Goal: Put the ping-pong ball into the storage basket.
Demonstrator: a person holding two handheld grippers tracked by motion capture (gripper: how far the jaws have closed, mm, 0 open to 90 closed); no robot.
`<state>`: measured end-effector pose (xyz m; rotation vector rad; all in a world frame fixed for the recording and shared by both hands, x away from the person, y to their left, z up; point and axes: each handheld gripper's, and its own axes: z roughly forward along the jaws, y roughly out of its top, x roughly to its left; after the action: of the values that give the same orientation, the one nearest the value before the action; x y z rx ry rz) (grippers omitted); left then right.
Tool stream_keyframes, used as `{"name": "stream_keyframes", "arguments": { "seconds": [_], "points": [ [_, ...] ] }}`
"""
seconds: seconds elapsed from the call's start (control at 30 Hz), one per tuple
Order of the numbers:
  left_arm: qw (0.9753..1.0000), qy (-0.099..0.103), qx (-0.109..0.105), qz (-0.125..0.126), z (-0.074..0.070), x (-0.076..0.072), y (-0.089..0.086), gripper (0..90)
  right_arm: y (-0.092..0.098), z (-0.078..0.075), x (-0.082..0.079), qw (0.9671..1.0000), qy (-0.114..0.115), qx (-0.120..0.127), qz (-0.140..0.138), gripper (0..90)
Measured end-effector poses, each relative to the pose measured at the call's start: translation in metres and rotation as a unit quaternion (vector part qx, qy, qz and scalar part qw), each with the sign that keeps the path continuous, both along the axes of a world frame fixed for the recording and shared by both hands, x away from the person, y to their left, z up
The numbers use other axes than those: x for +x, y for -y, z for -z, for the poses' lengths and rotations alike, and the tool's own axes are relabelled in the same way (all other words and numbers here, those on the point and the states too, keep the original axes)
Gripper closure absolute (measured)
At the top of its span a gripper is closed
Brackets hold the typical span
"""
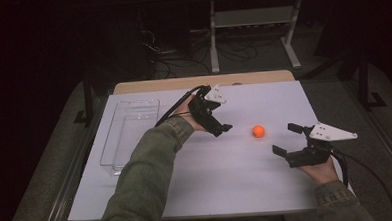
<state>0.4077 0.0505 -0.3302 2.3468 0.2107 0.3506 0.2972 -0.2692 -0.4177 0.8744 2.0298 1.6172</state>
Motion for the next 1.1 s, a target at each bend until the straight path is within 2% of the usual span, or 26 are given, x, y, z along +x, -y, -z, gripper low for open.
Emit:
{"name": "stream_keyframes", "arguments": {
  "seconds": [0.23, 0.4, 0.7, 1.1],
  "points": [
    [0.9999, 0.0, 0.008, 0.007, 0.002, 0.002, 0.007, 0.0, 0.0, 0.0, 0.0, 1.0, -0.002, 0.002, -0.001, 0.0],
    [0.9999, -0.003, 0.006, 0.01, 0.003, 0.003, 0.012, 0.0, 0.001, 0.0, 0.0, 1.0, -0.001, 0.002, 0.0, 0.0],
    [0.9996, -0.007, 0.02, 0.021, 0.008, 0.004, 0.024, 0.0, 0.001, 0.0, -0.001, 1.0, -0.001, 0.003, 0.0, 0.0],
    [0.9992, -0.01, 0.024, 0.032, 0.011, 0.005, 0.034, 0.0, 0.001, 0.0, -0.001, 1.0, -0.001, 0.003, 0.001, 0.0]
  ]
}}
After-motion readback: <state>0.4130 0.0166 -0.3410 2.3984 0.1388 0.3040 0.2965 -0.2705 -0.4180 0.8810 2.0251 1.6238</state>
